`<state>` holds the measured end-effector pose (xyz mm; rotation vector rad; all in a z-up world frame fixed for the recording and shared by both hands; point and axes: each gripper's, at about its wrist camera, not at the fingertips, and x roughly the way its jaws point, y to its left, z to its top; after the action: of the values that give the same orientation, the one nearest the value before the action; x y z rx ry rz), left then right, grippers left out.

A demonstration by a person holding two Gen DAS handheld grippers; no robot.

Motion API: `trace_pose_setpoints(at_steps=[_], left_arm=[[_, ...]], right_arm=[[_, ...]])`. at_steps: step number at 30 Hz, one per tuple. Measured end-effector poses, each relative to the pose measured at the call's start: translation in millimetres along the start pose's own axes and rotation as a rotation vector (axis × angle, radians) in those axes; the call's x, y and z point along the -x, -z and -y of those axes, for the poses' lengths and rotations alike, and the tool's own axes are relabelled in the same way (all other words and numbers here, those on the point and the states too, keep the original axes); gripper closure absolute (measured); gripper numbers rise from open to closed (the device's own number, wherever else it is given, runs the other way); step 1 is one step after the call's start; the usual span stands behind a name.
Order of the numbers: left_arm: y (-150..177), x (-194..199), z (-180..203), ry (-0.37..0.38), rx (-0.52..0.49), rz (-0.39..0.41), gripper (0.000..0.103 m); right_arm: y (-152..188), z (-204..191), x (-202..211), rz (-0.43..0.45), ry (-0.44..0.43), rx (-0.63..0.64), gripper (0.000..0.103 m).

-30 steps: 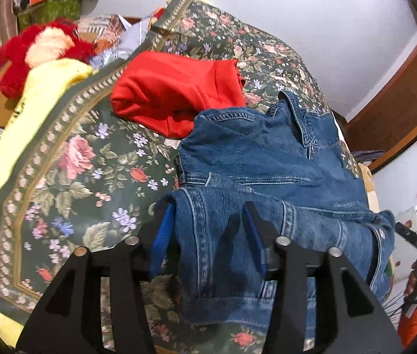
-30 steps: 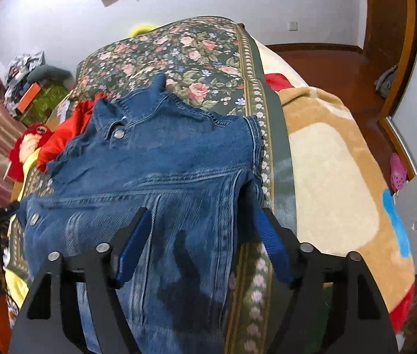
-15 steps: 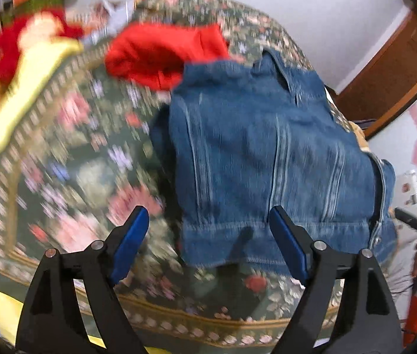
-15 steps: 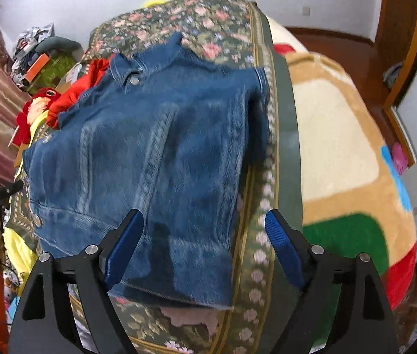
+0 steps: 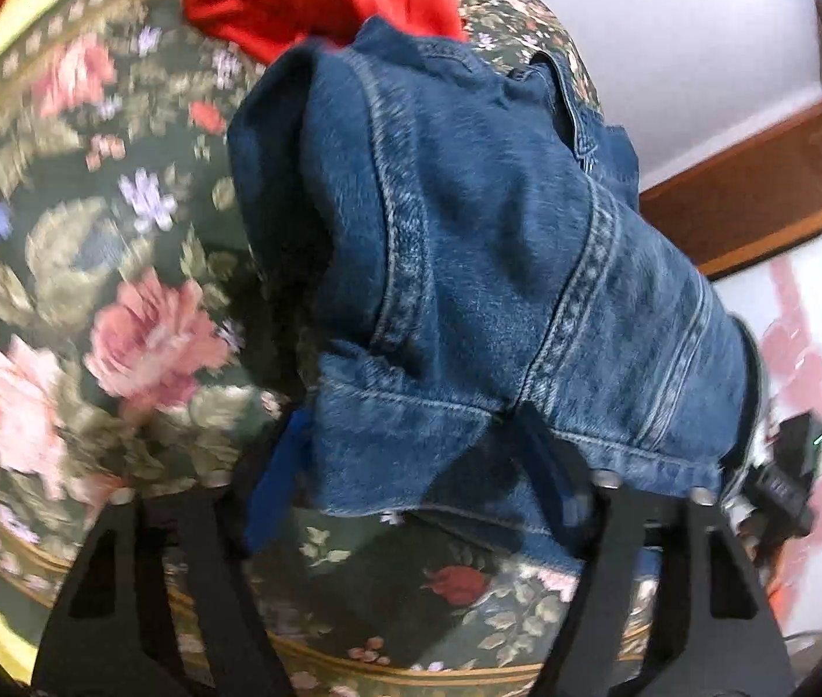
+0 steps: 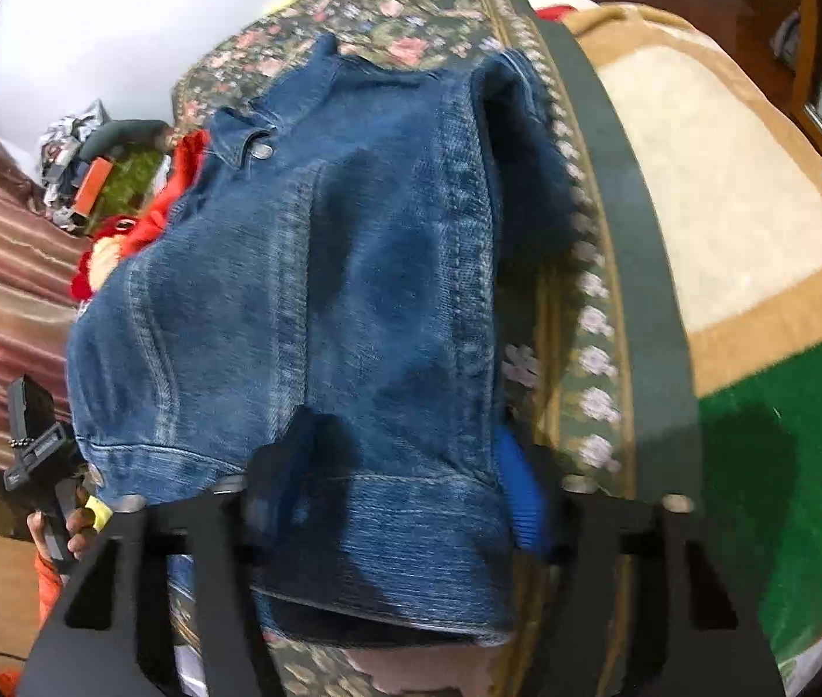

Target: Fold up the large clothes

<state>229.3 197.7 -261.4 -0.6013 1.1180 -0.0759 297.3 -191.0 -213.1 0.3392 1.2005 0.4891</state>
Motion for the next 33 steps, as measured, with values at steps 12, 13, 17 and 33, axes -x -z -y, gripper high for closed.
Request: trace_pose_setpoints(at_steps=[12, 13, 17, 33], left_arm=[[-18.3, 58.1, 22.9, 0.012, -0.055, 0.135, 0.089], [-20.7, 65.3, 27.7, 0.015, -0.070, 0.155, 0.089], [-40.4, 102.5, 56.6, 0.034, -0.140, 0.278, 0.091], [-175.8, 95.2, 91.7, -0.210, -0.087, 0.556, 0.103]], right_arm=[[-11.7, -50.4, 48.2, 0.196, -0.047, 0.167, 0.086], [-14.3, -51.7, 53.1, 0.212, -0.057, 0.171, 0.086], [-33.3, -61.0, 64.2, 0.273, -0.080, 0.175, 0.087], [-167.9, -20.9, 34.9, 0.354, -0.037, -0.031, 0.087]])
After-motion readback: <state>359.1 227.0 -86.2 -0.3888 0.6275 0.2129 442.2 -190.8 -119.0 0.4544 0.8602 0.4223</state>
